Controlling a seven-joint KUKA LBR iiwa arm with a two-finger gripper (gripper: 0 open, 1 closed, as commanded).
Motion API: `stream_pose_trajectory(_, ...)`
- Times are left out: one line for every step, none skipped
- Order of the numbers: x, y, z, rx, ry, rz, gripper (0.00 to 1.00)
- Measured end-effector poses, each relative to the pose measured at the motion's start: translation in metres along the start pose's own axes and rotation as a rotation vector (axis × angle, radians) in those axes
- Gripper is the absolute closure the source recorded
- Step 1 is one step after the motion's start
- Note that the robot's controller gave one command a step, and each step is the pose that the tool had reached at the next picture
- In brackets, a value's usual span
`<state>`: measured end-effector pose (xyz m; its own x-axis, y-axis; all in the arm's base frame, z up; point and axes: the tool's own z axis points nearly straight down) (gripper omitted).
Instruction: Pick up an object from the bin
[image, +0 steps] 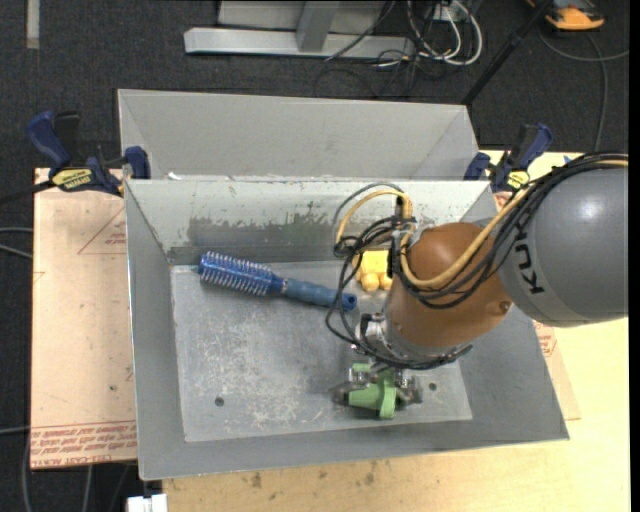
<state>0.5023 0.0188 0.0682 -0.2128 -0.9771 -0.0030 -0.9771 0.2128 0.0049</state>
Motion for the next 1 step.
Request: stream_pose_trajectory(-0.0015, -0.0004, -0.0437, 0.009, 0.000, 0.004, 1.00)
